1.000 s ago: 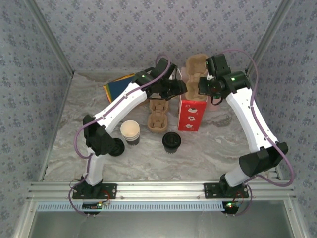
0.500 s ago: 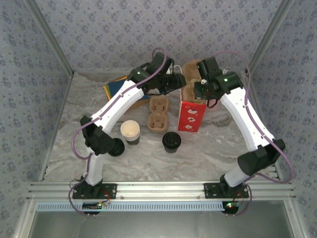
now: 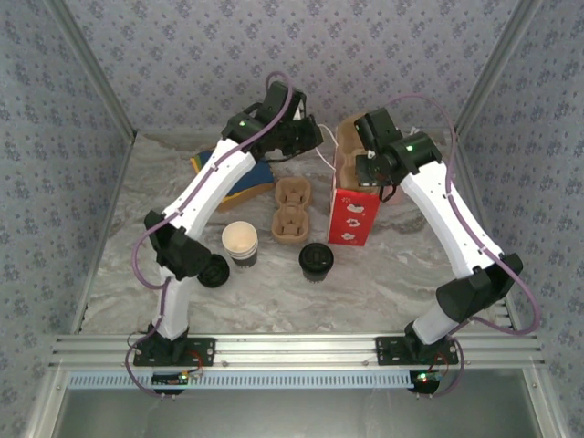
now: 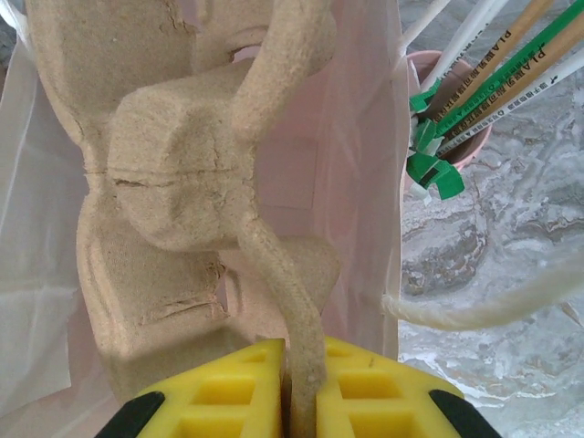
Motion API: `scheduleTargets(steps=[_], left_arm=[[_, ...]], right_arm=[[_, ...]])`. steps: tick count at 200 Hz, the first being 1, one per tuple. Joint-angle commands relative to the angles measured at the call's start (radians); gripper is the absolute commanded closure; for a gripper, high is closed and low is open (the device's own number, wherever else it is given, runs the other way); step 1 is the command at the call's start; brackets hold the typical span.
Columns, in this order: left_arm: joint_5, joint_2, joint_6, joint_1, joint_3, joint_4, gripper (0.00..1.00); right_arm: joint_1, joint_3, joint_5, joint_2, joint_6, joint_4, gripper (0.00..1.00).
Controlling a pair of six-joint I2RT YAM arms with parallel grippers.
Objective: Pack the takeout coffee
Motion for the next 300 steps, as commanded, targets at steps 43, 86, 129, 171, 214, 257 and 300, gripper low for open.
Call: scheduleTargets(steps=[43, 86, 129, 171, 214, 257, 300], left_arm=[[-0.006, -0.009, -0.009, -0.017, 0.006, 0.015, 1.0], [-0.045, -0.046, -0.007, -0.026, -0.014, 0.02, 1.0], [-0.103, -0.113, -0.023, -0.029, -0.106, 0.081, 1.0], [-0.103, -0.111, -0.027, -0.031, -0.11, 0.081, 1.0], [-0.065, -0.094, -0.028, -0.036, -0.099, 0.09, 1.0], [-0.052, -0.086, -0.038, -0.049, -0.106, 0.096, 1.0], [-0.062, -0.094, -0.045, -0.065, -0.119, 0.101, 1.0]], right_arm=[[0.009, 0.025, 0.039, 0.049, -0.017, -0.052, 0.86], [0.013, 0.036, 0.058, 0.056, -0.017, -0.073, 0.86], [0.025, 0.029, 0.076, 0.036, -0.027, -0.088, 0.86], [0.027, 0.007, 0.089, 0.037, -0.038, -0.104, 0.86], [0.033, 0.006, 0.062, 0.065, -0.052, -0.08, 0.86], [0.048, 0.029, 0.041, 0.114, -0.03, -0.099, 0.86], [0.046, 0.031, -0.017, 0.141, 0.0, -0.128, 0.86]])
